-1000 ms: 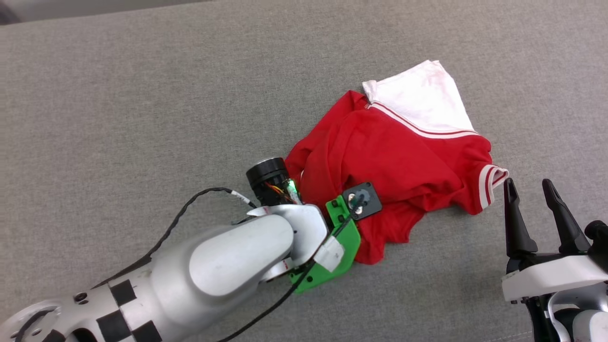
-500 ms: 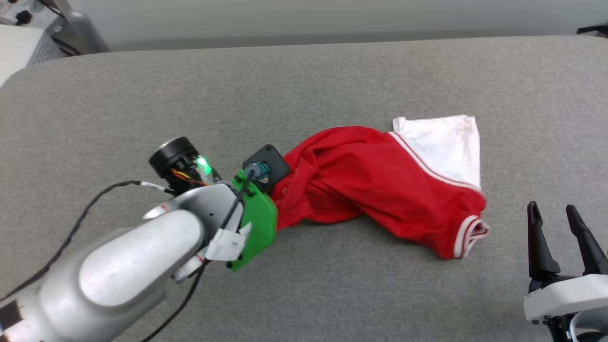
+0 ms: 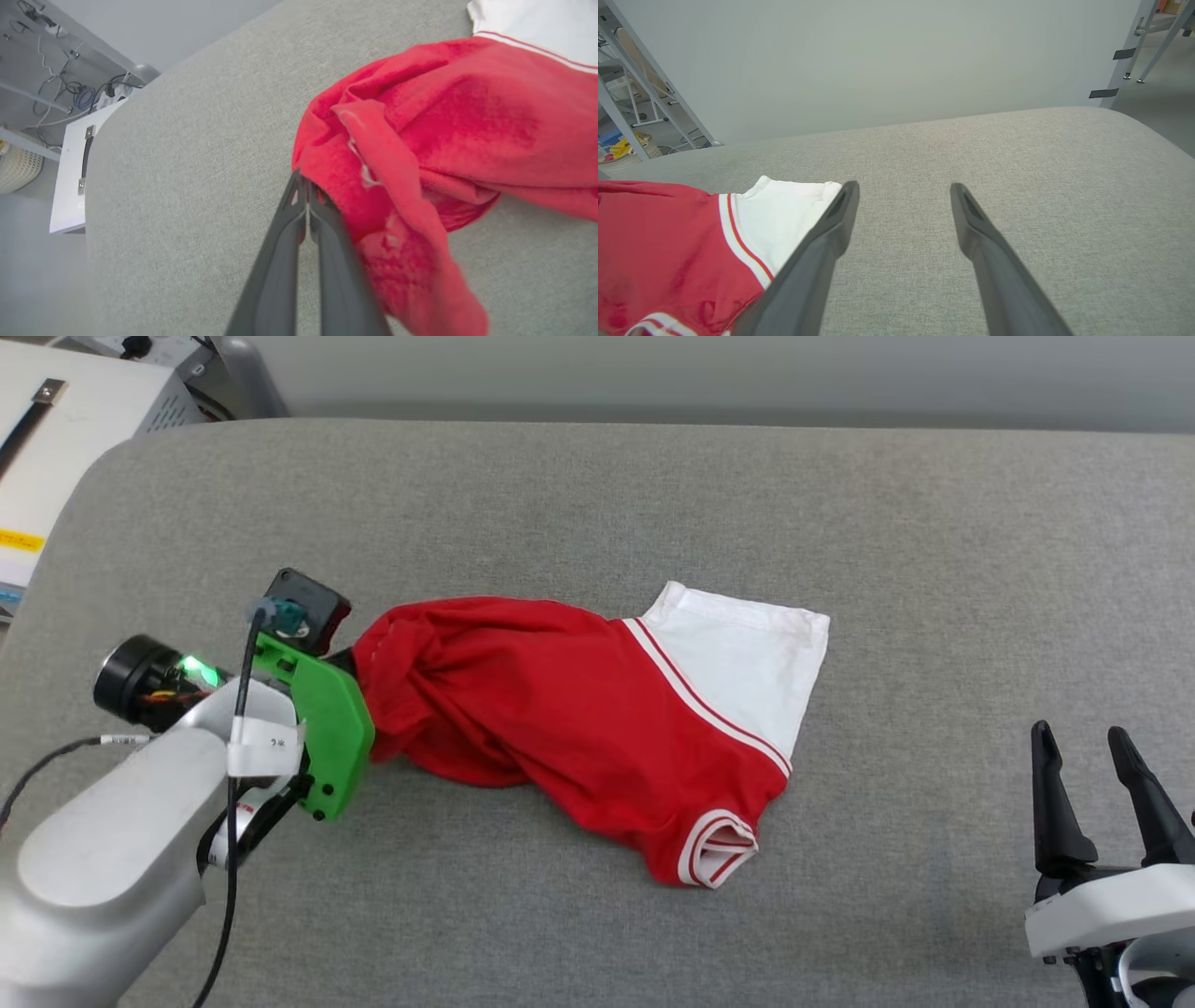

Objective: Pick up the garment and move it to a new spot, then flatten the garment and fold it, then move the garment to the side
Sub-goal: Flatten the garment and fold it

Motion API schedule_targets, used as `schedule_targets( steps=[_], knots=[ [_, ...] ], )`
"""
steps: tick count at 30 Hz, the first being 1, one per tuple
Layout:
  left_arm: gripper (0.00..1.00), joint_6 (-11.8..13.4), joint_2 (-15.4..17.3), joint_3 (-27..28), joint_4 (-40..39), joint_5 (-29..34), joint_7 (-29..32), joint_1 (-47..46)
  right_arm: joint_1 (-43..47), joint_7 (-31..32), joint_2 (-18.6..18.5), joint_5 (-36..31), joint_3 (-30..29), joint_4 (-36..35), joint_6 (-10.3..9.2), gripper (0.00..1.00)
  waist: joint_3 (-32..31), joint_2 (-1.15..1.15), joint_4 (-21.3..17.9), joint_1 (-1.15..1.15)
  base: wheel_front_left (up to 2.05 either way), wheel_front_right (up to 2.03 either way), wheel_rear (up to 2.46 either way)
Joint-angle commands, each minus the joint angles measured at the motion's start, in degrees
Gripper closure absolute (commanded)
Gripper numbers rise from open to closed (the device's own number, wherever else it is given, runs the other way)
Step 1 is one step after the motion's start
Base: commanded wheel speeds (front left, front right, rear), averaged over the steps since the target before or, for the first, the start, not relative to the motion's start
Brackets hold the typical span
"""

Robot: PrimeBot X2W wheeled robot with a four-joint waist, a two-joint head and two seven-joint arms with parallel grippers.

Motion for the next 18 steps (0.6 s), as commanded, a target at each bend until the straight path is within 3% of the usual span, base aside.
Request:
schedule_targets(
  steps=[1,7,8,9,10,18],
  knots=[
    [1.00,0.2,-1.3,0.6,2.2,-1.0,-1.7,1.3,-1.3,0.0,-0.1,0.2,0.1,0.1,-0.04,0.00,2.5,0.00,-1.5,0.00,0.00,0.00,0.00],
    [1.00,-0.3,-6.8,3.7,12.4,-5.7,-11.1,5.4,-2.3,-0.2,-0.1,-0.1,0.2,0.9,-0.04,0.00,3.6,0.00,-2.2,0.00,0.00,0.00,0.00],
    [0.72,0.0,-8.0,4.5,13.6,-6.5,-12.9,6.2,-2.4,-0.1,-0.1,-0.2,0.1,1.0,-0.04,0.00,3.4,0.00,-2.1,0.00,0.00,0.00,0.00],
    [0.04,0.0,-8.9,4.9,14.5,-6.9,-14.4,6.8,-2.4,0.0,-0.1,-0.3,0.0,1.1,-0.04,0.00,3.2,0.00,-1.9,0.00,0.00,0.00,0.00],
    [0.00,0.0,-9.6,5.1,15.1,-7.2,-15.7,7.3,-2.4,0.1,-0.1,-0.4,-0.1,1.1,-0.04,0.00,2.9,0.00,-1.8,0.00,0.00,0.00,0.00],
    [0.00,2.7,-13.1,8.9,15.2,-7.7,-29.3,11.6,-1.6,1.4,-0.1,-1.8,-0.2,0.9,-0.04,0.00,-0.5,0.00,0.1,0.00,0.00,0.00,0.00]
  ],
)
